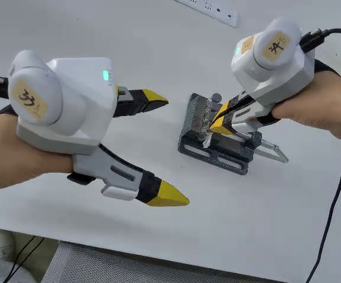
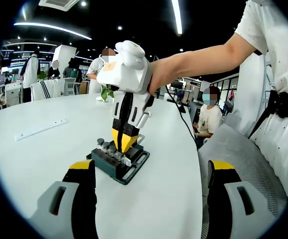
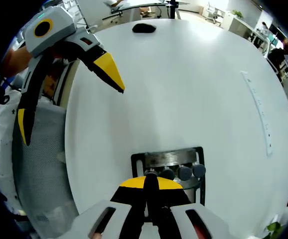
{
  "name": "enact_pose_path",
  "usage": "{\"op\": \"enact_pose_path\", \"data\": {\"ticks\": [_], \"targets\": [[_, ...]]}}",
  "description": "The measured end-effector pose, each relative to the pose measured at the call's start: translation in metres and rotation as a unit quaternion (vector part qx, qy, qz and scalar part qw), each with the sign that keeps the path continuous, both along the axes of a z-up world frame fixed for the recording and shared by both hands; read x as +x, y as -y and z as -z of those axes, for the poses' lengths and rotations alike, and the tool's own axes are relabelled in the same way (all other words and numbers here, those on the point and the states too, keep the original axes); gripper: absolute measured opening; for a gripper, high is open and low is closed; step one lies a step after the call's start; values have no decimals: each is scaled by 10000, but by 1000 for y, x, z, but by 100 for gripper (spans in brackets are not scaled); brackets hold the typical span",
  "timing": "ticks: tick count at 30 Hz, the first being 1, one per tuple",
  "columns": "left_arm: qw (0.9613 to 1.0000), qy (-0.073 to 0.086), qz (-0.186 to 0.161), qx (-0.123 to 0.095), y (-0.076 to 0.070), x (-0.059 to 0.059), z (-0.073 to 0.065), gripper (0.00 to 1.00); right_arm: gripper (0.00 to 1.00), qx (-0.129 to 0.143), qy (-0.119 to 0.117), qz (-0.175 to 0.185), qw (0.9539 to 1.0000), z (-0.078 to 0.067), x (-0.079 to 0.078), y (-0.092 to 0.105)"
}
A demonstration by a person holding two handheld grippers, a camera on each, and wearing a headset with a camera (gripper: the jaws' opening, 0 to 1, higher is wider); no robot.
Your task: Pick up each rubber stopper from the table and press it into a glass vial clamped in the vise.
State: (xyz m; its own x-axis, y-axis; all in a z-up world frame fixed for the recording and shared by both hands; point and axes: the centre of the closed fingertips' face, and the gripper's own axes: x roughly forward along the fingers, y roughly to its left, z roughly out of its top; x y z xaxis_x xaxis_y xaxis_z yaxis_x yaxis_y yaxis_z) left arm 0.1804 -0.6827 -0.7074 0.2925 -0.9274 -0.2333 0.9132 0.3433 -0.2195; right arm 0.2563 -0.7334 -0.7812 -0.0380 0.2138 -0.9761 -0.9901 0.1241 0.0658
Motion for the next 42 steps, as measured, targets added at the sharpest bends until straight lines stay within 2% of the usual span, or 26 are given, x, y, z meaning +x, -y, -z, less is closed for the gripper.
{"op": "enact_pose_path", "data": {"ticks": [15, 24, 32, 34, 42], "targets": [[10000, -9, 7, 1, 2, 0, 1, 93, 1, -157, -65, -96, 9998, 2, 1, -1], [10000, -1, 4, -11, 2, 1, 1, 92, 1, -234, 6, -198, 9995, 2, 0, -1], [10000, 27, -8, 35, 0, 2, -1, 93, 2, -78, 66, -177, 9998, 1, -3, 0], [10000, 38, -11, 65, -1, 2, -1, 93, 2, 14, 47, -47, 10000, 0, -1, 0], [9999, 57, -42, 105, -3, 2, -3, 93, 2, 177, 54, 44, 9998, -1, -1, 0]]}}
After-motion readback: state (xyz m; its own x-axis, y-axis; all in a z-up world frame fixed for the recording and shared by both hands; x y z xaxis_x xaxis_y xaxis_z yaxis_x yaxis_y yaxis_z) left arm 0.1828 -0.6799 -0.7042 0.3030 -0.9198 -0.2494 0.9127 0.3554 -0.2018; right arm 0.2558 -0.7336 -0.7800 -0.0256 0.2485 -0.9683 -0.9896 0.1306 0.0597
